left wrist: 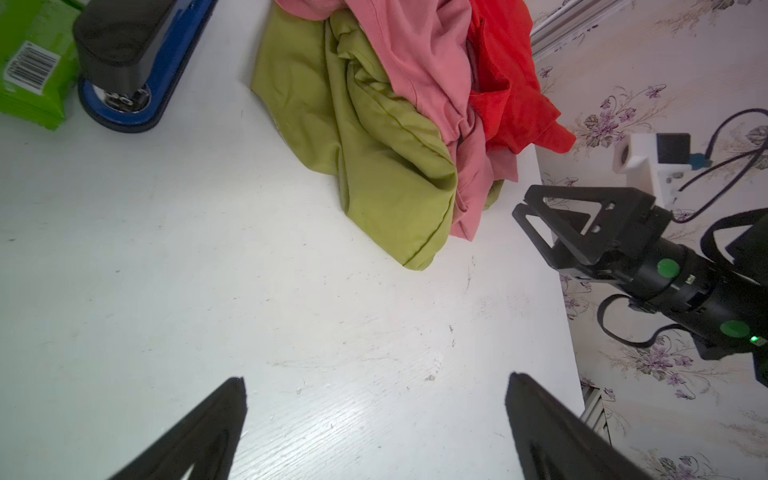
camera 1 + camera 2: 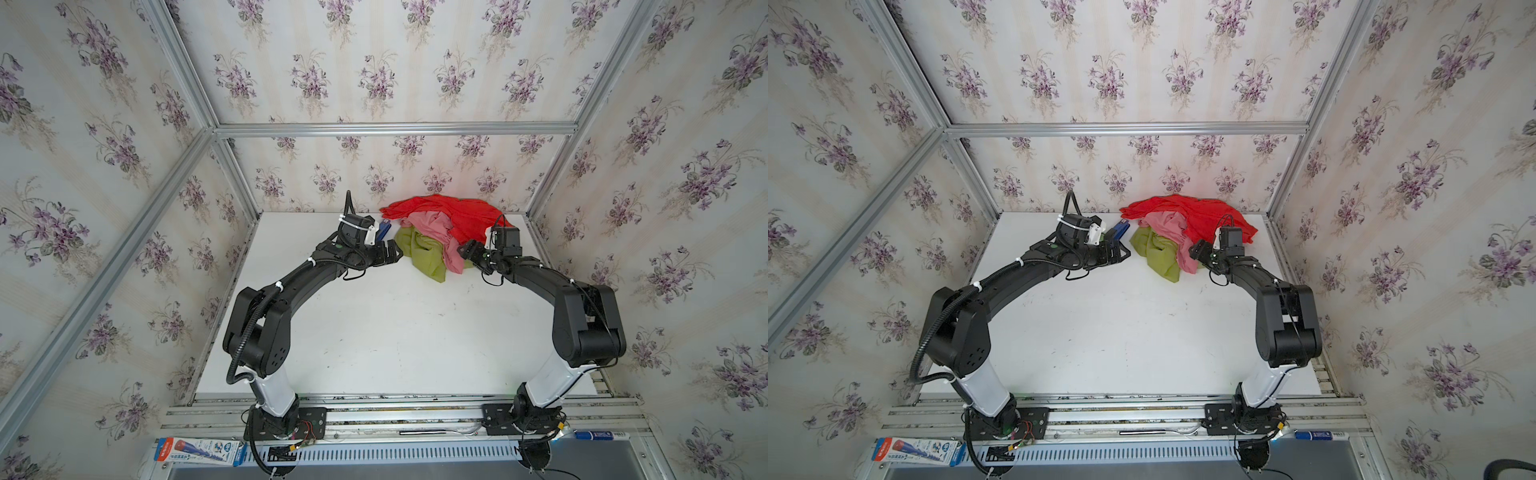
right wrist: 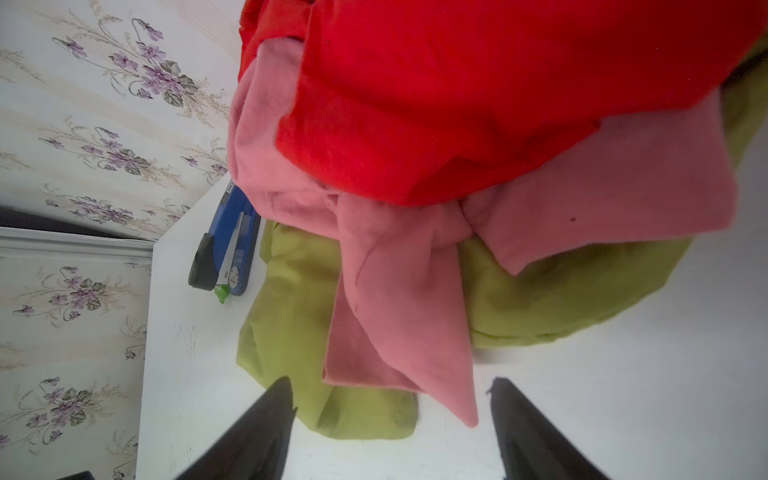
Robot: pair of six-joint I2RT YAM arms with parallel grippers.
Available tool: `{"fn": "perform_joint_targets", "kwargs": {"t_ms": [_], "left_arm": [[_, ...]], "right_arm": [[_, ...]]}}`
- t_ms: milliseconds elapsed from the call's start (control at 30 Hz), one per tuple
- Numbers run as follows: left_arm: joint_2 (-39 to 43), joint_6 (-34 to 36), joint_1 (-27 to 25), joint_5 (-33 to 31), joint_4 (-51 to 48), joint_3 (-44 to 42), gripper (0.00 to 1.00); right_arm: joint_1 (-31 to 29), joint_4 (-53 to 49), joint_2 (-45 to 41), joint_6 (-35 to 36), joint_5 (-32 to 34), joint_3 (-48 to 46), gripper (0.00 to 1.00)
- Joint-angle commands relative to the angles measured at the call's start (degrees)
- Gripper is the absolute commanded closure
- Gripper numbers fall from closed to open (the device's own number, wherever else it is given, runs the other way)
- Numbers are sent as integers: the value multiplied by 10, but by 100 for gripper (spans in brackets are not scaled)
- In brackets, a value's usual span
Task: Pick out a specific cloth from the pile
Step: 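Grasp the pink cloth with the right gripper while the left gripper hovers beside the pile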
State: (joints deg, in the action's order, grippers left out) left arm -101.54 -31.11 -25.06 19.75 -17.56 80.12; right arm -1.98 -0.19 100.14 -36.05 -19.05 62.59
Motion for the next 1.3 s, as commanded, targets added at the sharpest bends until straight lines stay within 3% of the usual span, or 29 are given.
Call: {"fn": "perform_joint_targets", "kwargs": {"t_ms": [0,567,933,1267], "left_arm": [[-16,-12,0,19,-3,21,0],[-90,-28,-2,41,-4,88,0],[-90,-29,-2,40,-5,83,0],[-72,-25,-1,35,-6,72,0]], "right_arm": [[0,19,25,-24,-16,20,24],[0,42,102,-49,-35,59,43],[0,53,119,-75,-67,78,70],[0,44,111,-85,-79,95,84]]}}
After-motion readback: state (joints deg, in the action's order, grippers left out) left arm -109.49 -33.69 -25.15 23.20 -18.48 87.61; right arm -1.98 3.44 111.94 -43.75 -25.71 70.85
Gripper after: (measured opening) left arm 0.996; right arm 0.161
